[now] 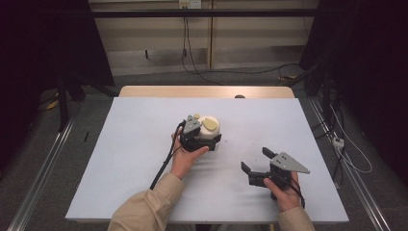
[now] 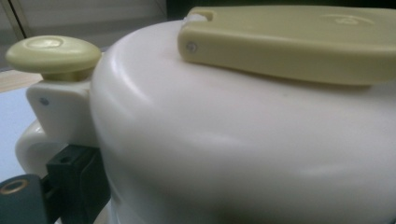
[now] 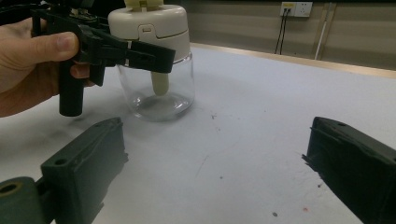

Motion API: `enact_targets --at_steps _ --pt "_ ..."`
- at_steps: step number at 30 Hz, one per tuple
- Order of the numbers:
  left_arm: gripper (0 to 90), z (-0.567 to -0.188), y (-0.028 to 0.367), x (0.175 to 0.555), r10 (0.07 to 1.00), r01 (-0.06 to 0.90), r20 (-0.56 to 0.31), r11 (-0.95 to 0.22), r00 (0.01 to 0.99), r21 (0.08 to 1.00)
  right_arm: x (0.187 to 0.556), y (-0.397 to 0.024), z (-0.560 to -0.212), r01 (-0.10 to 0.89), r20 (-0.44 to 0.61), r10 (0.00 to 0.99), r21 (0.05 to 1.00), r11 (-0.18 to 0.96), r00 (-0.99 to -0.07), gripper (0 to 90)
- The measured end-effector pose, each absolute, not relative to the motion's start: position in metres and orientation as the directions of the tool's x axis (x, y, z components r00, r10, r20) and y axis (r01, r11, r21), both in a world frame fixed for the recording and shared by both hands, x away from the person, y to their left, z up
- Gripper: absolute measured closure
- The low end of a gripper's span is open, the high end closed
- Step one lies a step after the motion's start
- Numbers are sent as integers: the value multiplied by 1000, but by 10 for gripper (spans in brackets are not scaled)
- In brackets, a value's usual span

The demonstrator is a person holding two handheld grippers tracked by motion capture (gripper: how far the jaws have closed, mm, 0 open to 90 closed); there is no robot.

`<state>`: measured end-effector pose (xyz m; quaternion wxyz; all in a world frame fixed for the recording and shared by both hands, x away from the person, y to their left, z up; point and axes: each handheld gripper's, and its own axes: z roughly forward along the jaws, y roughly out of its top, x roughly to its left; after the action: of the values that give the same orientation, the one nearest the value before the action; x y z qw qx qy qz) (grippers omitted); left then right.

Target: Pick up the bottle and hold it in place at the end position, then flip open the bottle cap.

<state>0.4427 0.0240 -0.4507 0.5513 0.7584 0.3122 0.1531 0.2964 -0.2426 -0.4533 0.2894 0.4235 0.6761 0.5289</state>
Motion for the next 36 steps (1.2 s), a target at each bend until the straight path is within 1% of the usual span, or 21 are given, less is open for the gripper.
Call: enact_targets --at_steps 7,10,16,24,32,36 --pt "56 -451 24 443 641 300 -106 -202 760 932 301 -240 -453 279 55 879 956 91 -473 44" --pt "56 -451 24 442 643 304 -108 -202 758 931 305 -237 -452 291 71 878 953 80 -474 44" --pt "56 -451 24 442 643 303 -104 -206 759 931 315 -228 -453 304 72 860 948 99 -505 47" --pt "55 -451 24 443 641 308 -111 -204 759 929 318 -224 -450 310 92 862 947 79 -498 50" --pt "55 -451 24 443 642 308 -110 -205 759 929 321 -221 -448 308 76 860 946 97 -505 52" --pt "55 -451 24 443 641 310 -113 -203 759 929 322 -220 -447 325 83 856 940 102 -509 49"
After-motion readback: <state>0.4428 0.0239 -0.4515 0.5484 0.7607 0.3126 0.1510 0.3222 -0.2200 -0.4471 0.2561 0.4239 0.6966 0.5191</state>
